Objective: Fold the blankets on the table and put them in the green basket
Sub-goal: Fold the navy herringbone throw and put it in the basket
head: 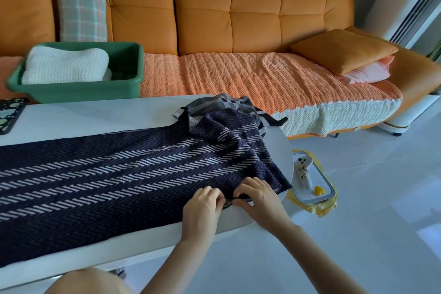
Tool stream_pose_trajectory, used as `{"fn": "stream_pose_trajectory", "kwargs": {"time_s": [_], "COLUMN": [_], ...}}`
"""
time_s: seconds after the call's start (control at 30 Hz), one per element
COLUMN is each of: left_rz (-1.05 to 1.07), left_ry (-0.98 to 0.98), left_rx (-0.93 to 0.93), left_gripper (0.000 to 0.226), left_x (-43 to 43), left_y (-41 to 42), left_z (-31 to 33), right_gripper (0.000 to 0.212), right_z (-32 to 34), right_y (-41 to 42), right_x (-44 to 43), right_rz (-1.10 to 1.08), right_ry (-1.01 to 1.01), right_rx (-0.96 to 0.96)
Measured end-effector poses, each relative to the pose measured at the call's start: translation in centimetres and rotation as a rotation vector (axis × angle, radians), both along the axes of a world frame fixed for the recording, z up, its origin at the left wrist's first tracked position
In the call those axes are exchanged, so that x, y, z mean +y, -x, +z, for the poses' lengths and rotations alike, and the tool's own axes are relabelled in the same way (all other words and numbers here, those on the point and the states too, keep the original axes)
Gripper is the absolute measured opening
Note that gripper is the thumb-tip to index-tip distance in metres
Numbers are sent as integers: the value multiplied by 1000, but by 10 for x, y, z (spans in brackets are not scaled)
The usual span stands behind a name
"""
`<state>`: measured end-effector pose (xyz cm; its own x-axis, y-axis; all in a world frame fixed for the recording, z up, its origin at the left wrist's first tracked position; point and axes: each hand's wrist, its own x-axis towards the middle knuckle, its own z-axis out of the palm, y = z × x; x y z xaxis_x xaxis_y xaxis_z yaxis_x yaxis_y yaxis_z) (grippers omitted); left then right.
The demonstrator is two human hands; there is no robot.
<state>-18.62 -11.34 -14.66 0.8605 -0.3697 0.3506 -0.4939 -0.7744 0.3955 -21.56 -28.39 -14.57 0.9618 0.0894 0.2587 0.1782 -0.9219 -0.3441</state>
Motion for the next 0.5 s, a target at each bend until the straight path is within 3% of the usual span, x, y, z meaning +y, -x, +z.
{"fn": "stream_pose_trajectory", "kwargs": {"time_s": [0.3, 0.5], "left_rz": [-75, -210], "left_ry": [-13, -58], "left_rx": [-20, -62], "left_gripper": [26, 10], "left_x": [4, 19], "left_y": [5, 17], "left_z": [1, -3], "right_gripper": [8, 22], "right_z": [-4, -4], "right_y": [8, 26], "right_x": [-11, -24], "right_rz": [78, 127], "right_ry": [-34, 1], "right_rx": [-63, -77]}}
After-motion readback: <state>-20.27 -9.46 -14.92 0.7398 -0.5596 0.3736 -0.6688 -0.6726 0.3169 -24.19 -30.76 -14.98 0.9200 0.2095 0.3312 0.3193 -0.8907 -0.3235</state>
